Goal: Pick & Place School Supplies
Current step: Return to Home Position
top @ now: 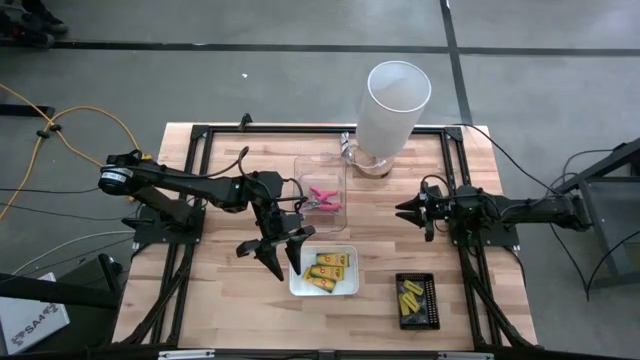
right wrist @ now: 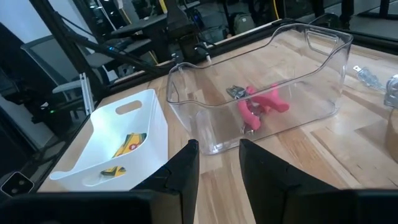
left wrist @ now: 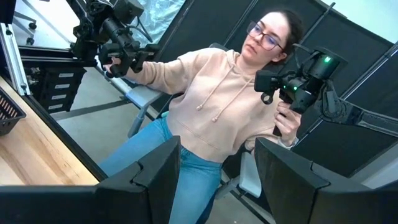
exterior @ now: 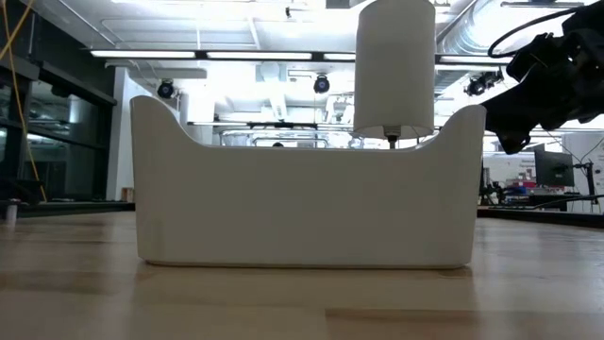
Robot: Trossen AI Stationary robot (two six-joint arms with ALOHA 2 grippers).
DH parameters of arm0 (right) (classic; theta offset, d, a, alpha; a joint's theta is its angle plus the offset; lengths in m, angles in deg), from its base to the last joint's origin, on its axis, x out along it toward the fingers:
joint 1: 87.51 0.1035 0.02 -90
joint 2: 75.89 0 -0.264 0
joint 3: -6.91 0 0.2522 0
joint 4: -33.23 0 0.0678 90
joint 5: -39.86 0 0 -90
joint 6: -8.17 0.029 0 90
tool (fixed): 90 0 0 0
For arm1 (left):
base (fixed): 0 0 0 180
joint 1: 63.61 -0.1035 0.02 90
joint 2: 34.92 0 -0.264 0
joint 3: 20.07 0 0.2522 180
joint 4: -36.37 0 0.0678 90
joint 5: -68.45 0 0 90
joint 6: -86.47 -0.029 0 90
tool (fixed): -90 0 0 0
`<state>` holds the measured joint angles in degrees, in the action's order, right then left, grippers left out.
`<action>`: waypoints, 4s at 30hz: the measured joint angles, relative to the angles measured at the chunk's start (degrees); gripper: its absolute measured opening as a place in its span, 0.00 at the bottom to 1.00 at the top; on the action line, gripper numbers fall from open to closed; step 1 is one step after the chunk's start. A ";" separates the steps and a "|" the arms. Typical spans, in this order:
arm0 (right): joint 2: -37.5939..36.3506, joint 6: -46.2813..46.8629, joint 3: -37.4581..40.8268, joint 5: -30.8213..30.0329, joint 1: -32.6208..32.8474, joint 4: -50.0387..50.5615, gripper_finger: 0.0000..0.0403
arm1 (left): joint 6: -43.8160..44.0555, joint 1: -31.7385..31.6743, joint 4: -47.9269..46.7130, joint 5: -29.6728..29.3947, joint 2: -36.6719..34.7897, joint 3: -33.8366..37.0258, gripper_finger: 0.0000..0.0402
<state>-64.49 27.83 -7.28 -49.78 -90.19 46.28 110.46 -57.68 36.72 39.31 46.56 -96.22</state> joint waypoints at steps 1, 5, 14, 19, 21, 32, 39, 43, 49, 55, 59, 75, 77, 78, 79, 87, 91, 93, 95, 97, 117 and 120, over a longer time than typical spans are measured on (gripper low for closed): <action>0.00 0.00 0.00 0.00 0.00 0.00 0.26 | 0.00 0.00 0.00 0.00 0.00 0.00 0.50; 0.00 -0.24 0.00 0.00 0.00 0.00 0.26 | 0.00 0.00 0.00 -0.02 0.00 0.00 0.50; 0.00 -1.57 0.04 -0.06 0.02 0.00 0.26 | -1.23 -1.46 0.00 6.92 0.00 0.00 0.50; 0.00 -1.55 0.07 -0.09 0.02 0.00 0.26 | -5.64 -5.29 -0.77 13.79 -0.44 0.00 0.50; 0.00 -1.55 0.07 -0.09 0.02 0.02 0.26 | -7.08 -7.47 -2.38 14.01 -0.42 0.00 0.50; 0.00 -1.55 0.09 -0.15 0.02 0.00 0.26 | -18.88 -19.83 -23.59 -2.24 -1.50 0.04 0.50; 0.02 -1.55 0.11 -0.20 0.02 -0.20 0.26 | -22.19 -20.73 -28.25 -17.51 -4.31 0.04 0.50; 0.02 -1.53 0.11 -0.20 0.03 -0.22 0.26 | -24.82 -20.59 -30.02 -19.95 -7.90 0.88 0.50; 0.02 -1.53 0.11 -0.17 0.04 -0.31 0.26 | -24.21 -21.69 -27.68 -23.50 -17.54 9.98 0.50; 0.02 -1.53 0.11 -0.20 0.04 -0.31 0.26 | -18.74 -21.40 -16.27 -31.27 -30.34 25.39 0.50; 0.02 -1.53 0.11 -0.17 0.04 -0.33 0.26 | -16.33 -20.08 -7.72 -35.72 -38.30 34.99 0.50; 0.02 -1.53 0.11 -0.17 0.04 -0.33 0.26 | -13.62 -18.82 10.44 -43.71 -52.52 58.46 0.50; 0.01 -1.53 0.11 -0.17 0.04 -0.36 0.26 | -13.79 -18.82 12.97 -43.89 -52.78 60.59 0.50; 0.00 -1.53 0.11 -0.17 0.04 -0.37 0.26 | -13.92 -18.82 15.20 -44.24 -52.73 61.37 0.50; 0.02 -1.53 0.11 -0.17 0.04 -0.37 0.26 | -14.04 -18.82 16.22 -44.79 -52.90 61.64 0.50; 0.02 -1.53 0.11 -0.17 0.03 -0.37 0.26 | -15.17 -19.17 14.63 -45.50 -52.89 61.76 0.50; 0.01 -1.53 0.11 -0.17 0.04 -0.37 0.26 | -15.13 -21.18 11.73 -44.21 -54.14 61.83 0.50; 0.02 -1.53 0.11 -0.17 0.04 -0.37 0.26 | -15.06 -22.54 10.14 -42.83 -55.32 61.87 0.50; 0.02 -1.53 0.11 -0.17 0.04 -0.37 0.26 | -14.23 -23.87 8.42 -41.41 -56.73 61.88 0.50; 0.01 -1.53 0.11 -0.17 0.04 -0.37 0.26 | -13.60 -25.00 6.84 -40.39 -58.47 61.89 0.50; 0.02 -1.53 0.11 -0.17 0.04 -0.37 0.26 | -13.80 -25.04 -8.55 -53.37 -75.15 61.96 0.50; 0.02 -1.53 0.11 -0.17 0.04 -0.37 0.26 | -14.15 -24.01 -11.24 -58.77 -77.03 61.96 0.50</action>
<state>-64.47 26.30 -7.17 -49.95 -90.14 45.91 96.31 -81.69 25.48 -19.46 -30.47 -34.26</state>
